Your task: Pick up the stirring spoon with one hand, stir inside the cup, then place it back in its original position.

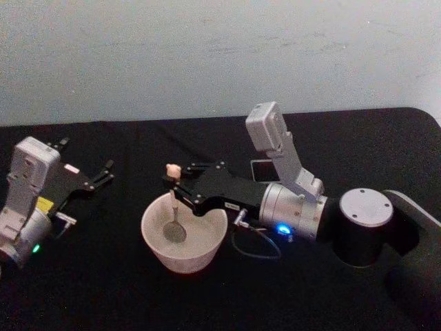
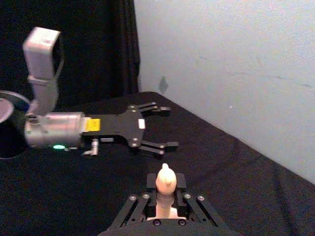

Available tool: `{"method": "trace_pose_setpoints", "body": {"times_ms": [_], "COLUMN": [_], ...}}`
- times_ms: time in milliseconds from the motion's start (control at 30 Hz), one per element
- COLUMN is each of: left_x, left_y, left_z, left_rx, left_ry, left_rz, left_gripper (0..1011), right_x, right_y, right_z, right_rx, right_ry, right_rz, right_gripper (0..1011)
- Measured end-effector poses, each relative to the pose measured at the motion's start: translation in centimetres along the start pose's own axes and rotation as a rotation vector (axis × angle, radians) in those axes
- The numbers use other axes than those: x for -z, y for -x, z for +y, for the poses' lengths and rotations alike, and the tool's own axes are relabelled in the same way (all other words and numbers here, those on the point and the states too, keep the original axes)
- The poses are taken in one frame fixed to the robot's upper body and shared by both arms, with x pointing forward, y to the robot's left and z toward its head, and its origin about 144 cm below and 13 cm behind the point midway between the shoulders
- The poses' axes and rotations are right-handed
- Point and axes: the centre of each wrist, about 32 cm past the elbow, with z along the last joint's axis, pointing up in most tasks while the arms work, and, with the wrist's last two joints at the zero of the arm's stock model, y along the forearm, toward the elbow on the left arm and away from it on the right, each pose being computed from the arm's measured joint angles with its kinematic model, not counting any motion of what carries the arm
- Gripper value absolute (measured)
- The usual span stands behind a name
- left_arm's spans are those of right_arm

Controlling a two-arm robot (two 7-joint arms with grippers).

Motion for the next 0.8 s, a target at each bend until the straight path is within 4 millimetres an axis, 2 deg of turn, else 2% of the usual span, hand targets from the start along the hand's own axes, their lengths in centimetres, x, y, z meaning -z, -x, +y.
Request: {"method": "trace_pose_setpoints", "body": {"times_ms": [333, 800], "left_x": [0.0, 0.0], "left_y": [0.0, 0.0], "left_z": [0.0, 0.0], "left_rx": [0.0, 0.0], "left_ry": [0.0, 0.0], "left_rz": [0.0, 0.0], "left_gripper": [1001, 1001], "right_x": [0.2, 0.0], "right_y": [-1.3, -1.9], "right_z": [0.4, -1.8], "right_rx": [0.054, 0.053], "right_ry": [0.007, 0.006], "right_rz": [-0.006, -0.011], "right_gripper": [213, 213]}}
